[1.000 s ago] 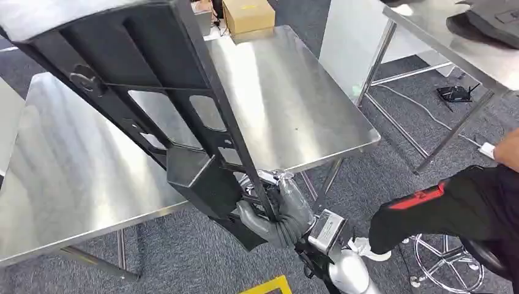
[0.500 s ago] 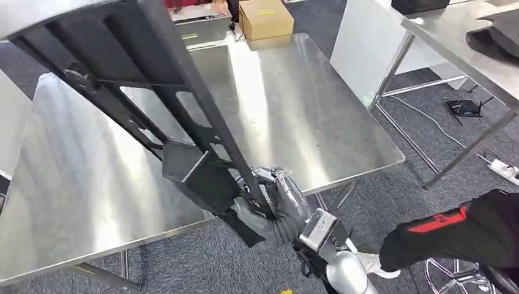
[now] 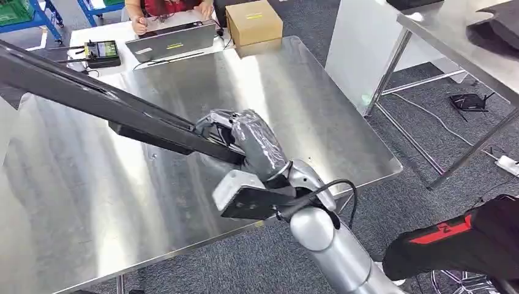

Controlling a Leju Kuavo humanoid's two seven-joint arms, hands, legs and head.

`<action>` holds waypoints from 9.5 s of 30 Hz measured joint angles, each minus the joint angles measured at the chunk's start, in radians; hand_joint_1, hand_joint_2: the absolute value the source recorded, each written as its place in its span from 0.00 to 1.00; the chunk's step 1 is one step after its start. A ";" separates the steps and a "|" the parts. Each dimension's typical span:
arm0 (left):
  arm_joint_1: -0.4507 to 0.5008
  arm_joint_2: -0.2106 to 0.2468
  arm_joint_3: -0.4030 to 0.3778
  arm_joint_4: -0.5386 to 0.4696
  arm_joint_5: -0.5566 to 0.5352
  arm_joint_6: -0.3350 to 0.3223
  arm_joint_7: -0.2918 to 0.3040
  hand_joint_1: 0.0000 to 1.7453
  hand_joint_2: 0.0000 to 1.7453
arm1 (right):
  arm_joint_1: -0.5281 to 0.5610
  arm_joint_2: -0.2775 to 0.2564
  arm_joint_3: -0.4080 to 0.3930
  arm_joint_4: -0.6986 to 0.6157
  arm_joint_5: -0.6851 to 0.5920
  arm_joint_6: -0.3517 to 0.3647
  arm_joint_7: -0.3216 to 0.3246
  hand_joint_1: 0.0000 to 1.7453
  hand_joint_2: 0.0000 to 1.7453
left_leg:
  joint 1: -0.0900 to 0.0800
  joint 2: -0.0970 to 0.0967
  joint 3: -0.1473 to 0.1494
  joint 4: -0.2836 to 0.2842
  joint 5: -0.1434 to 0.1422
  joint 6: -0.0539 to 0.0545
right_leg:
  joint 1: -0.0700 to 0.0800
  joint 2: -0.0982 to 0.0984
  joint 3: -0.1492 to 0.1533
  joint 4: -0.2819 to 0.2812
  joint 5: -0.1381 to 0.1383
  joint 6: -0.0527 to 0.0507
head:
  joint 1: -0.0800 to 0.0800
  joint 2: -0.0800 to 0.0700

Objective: Take the parts from the cabinet and place them on the table.

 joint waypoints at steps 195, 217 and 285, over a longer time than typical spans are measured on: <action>0.019 0.005 0.116 -0.004 -0.041 0.038 -0.055 0.00 0.00 | 0.515 -0.006 -0.472 -0.510 -0.676 0.235 -0.291 0.00 0.00 | -0.013 0.010 0.103 -0.108 0.005 0.066 | -0.004 -0.020 -0.168 0.265 -0.100 0.038 | 0.007 0.000; 0.051 0.002 0.180 -0.005 -0.050 0.072 -0.037 0.00 0.00 | 0.678 -0.036 -0.730 0.433 0.160 -0.320 0.000 0.00 0.00 | 0.018 -0.014 0.181 -0.084 -0.085 -0.023 | -0.010 -0.035 -0.062 0.002 0.053 0.049 | 0.000 0.000; 0.066 0.039 0.173 0.003 -0.184 0.110 0.081 0.00 0.00 | 0.503 -0.033 -0.977 1.225 0.247 -0.065 0.263 0.00 0.00 | 0.005 -0.007 0.142 -0.105 -0.043 0.049 | 0.011 0.012 -0.140 0.144 -0.035 0.039 | 0.025 0.000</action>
